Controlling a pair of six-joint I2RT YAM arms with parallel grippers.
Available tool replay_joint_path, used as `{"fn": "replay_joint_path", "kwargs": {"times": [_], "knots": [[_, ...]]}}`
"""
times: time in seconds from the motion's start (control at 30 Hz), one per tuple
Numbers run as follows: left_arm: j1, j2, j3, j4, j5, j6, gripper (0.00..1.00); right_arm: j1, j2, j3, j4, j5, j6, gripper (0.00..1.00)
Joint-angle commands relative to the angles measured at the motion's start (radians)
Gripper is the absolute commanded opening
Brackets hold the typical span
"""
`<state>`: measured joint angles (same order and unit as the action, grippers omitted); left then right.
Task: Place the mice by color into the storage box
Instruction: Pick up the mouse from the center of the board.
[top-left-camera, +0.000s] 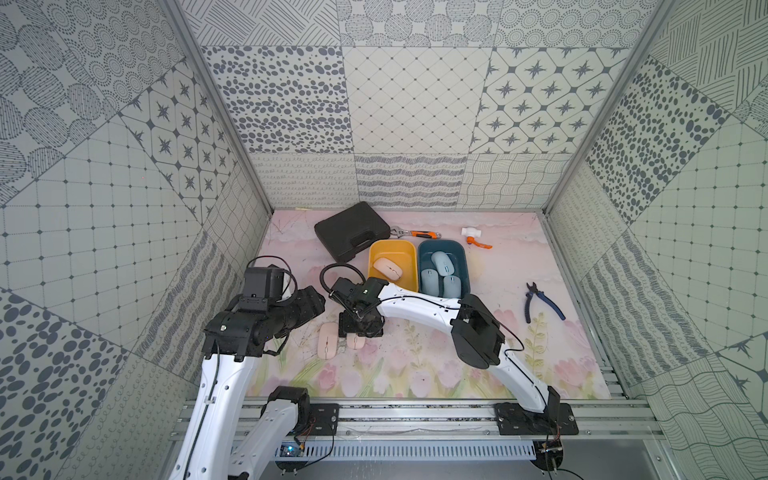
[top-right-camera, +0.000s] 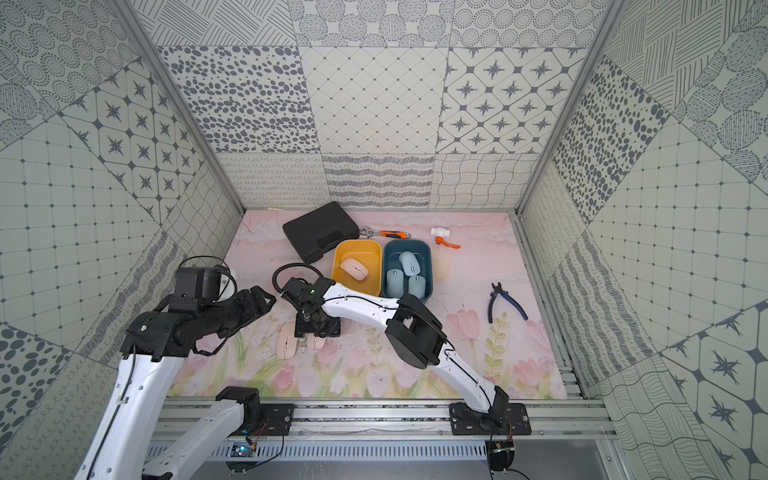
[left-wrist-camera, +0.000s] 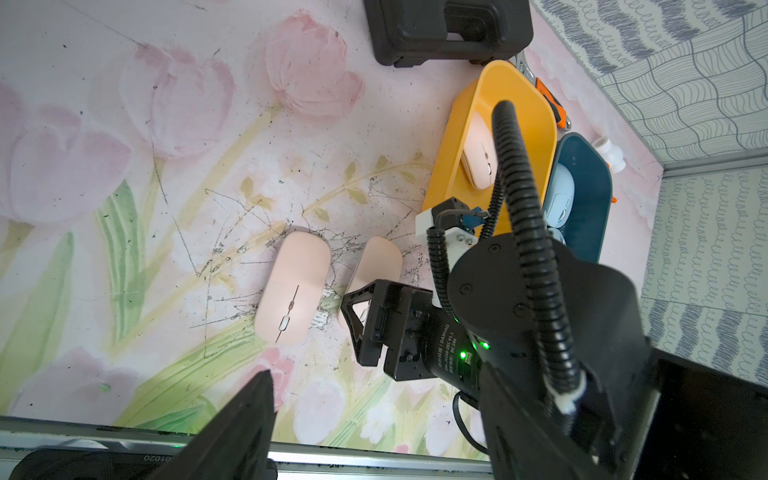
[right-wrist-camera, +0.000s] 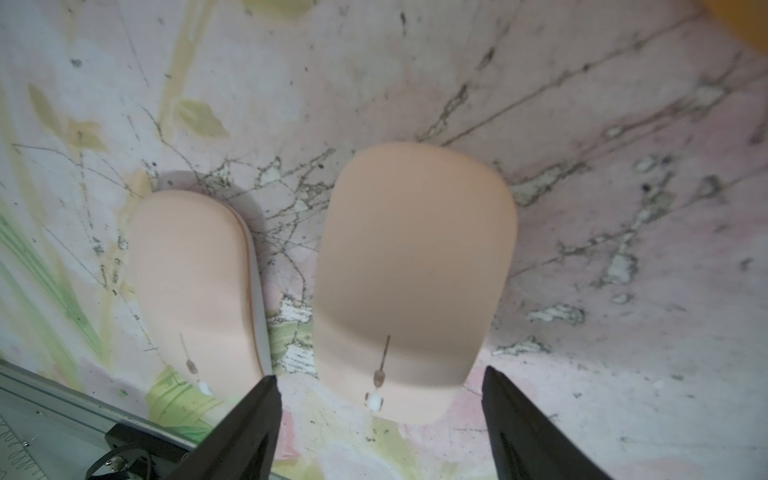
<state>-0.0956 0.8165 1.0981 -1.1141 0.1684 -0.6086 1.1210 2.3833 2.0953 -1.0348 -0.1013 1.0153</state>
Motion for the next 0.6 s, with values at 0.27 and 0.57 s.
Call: {"fn": "replay_joint_path", "kwargs": {"times": [0.27,0.57], "knots": [[0.004,-0.012,-0.016,0.028,0.002,0.041,0.81,-0.015,0.076,0.076,-0.035,0.066,0.033,0.79],[0.005,0.002,-0.019,0.04,0.012,0.043,0.81,-0.034,0.146,0.194,-0.097,0.087,0.003,0.78]]}}
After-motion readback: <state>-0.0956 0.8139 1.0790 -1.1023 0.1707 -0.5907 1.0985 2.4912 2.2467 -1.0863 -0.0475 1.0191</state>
